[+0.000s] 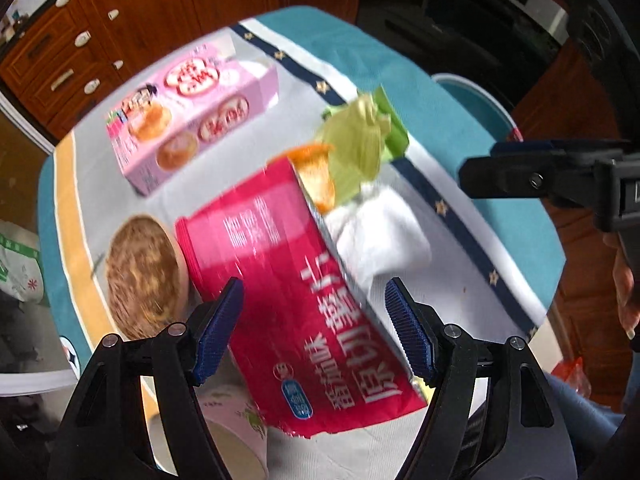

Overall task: Collect trash
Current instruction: 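Move both open tools back over the trash on the table, then grasp the white tissue with the right tool while the left grasps the red chip bag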

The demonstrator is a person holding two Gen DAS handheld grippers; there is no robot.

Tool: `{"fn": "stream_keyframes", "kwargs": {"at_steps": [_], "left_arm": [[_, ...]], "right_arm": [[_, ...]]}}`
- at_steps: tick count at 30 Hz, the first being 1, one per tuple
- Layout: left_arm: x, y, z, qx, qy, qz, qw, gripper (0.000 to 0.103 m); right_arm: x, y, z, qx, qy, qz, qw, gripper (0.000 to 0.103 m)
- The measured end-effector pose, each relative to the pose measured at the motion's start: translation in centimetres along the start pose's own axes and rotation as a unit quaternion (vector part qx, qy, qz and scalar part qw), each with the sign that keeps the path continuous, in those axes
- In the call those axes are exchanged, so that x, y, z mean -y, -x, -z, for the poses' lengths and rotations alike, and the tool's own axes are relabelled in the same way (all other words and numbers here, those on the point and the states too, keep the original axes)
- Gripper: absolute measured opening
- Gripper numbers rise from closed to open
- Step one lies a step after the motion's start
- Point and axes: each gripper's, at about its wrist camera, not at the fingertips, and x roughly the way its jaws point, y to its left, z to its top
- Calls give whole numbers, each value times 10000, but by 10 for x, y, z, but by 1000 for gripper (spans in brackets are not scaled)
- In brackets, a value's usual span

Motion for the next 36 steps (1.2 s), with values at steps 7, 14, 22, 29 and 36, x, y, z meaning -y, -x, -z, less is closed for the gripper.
{"fn": "stream_keyframes", "kwargs": {"at_steps": [7, 14, 22, 29, 36], "left_arm": [[-3, 0, 15, -73, 23, 248, 9997, 74], [-8, -2, 17, -146, 135, 477, 9987, 74], [10, -18, 14, -419, 57, 686, 9967, 74], [22, -42, 11, -690, -72, 182, 9974, 74], [31, -58, 7, -922, -215, -233, 9952, 77]], "right_arm": [[-18, -35, 7, -201, 40, -229, 9995, 84], [-29, -62, 8, -456, 100, -433, 9980, 37], [-29, -56, 13, -342, 300, -307, 9985, 10], [-19, -47, 13, -238, 304, -340, 9987, 10], [-7, -46, 17, -240, 195, -470, 9984, 10]]}}
